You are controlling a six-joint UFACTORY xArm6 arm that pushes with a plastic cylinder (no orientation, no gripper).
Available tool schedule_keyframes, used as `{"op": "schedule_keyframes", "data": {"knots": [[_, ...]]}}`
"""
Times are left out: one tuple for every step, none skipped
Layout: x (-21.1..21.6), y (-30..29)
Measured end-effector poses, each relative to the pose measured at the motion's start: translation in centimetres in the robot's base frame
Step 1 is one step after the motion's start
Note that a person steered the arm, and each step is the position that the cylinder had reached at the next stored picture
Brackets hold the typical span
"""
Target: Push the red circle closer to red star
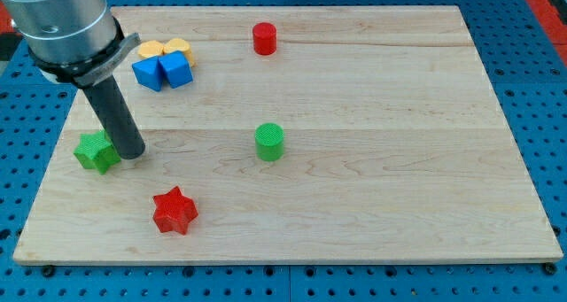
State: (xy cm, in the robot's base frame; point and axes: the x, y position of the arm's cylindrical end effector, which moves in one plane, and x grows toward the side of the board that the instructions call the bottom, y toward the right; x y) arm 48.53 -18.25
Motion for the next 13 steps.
{"op": "schedule_keyframes", "data": {"knots": [[-1.3,3.7],[-4.8,8.6],[-7.8,13.7],[-10.7,18.0],[-13.3,23.0],[-16.7,26.1],[-23.1,26.3],[-26.7,20.3],[-27.3,15.6],[-26.8,15.6],[-24.8,16.2],[-22.2,15.8],[-20.4,14.5]]}}
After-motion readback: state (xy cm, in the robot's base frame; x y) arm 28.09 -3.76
